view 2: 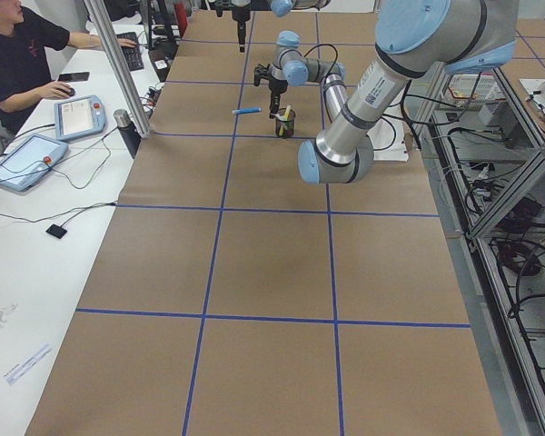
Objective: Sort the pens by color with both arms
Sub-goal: 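Position the left gripper above the cup over the red marker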
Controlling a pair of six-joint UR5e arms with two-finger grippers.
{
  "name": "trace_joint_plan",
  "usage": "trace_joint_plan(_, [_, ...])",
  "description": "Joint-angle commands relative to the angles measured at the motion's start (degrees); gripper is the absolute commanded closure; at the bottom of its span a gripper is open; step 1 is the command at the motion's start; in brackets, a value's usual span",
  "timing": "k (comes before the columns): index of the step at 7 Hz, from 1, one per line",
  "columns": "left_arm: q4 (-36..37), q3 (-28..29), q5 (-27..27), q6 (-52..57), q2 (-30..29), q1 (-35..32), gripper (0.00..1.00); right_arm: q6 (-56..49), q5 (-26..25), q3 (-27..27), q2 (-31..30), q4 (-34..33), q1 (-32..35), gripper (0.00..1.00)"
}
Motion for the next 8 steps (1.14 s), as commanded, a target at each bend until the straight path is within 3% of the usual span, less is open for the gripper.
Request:
trace_joint_plan(1, [0.07,-0.41,-0.3,0.65,0.38,1.14,0.35,-0.01,-0.17,-0.09,0.0,0.0,-0.17,0.01])
trace_joint_plan(8, [0.24,-1.29,-0.38,1.79,0.82,2.11,0.39,-0.63,-0.25,-0.18,-0.44,0.09,-0.35,0.01])
